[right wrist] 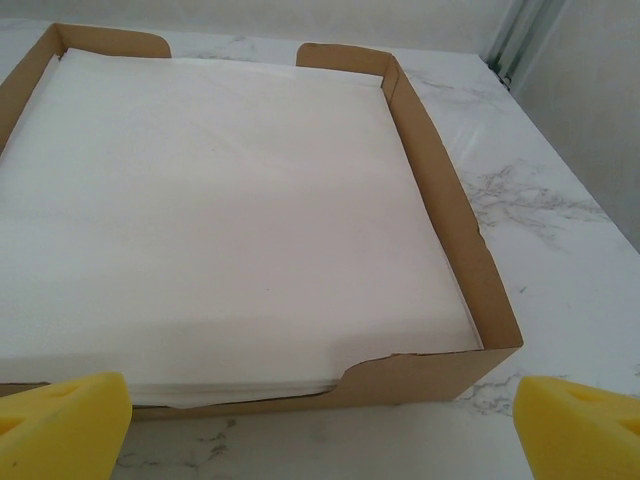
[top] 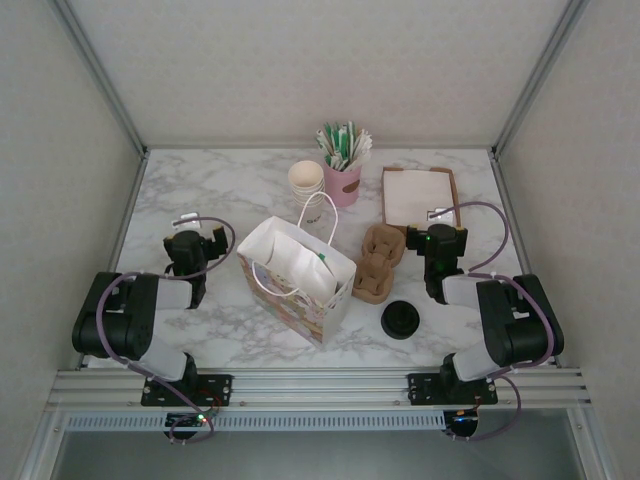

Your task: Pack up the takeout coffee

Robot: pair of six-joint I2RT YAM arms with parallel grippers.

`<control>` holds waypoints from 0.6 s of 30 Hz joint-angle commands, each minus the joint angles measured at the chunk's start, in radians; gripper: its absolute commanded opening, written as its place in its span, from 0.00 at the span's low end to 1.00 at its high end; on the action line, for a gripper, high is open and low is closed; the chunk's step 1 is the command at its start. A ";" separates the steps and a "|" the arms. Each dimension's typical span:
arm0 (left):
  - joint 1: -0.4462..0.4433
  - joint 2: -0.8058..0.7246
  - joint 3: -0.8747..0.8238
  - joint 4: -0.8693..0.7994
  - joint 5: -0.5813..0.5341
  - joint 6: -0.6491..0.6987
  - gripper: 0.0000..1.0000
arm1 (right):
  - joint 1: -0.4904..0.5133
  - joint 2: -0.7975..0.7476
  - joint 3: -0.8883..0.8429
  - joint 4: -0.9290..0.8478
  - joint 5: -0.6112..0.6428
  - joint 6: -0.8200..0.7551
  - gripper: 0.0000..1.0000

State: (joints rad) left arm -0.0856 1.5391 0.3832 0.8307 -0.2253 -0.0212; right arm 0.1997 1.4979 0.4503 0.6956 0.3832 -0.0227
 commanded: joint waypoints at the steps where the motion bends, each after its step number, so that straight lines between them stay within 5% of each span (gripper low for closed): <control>1: 0.013 -0.002 0.009 0.033 0.022 0.010 1.00 | -0.018 0.007 0.022 0.011 -0.036 -0.005 0.99; 18: 0.020 -0.001 0.011 0.028 0.028 0.004 1.00 | -0.112 0.036 -0.061 0.140 -0.338 0.002 0.99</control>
State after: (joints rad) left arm -0.0746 1.5391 0.3832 0.8349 -0.2127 -0.0216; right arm 0.1078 1.5021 0.4114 0.7643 0.1303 -0.0219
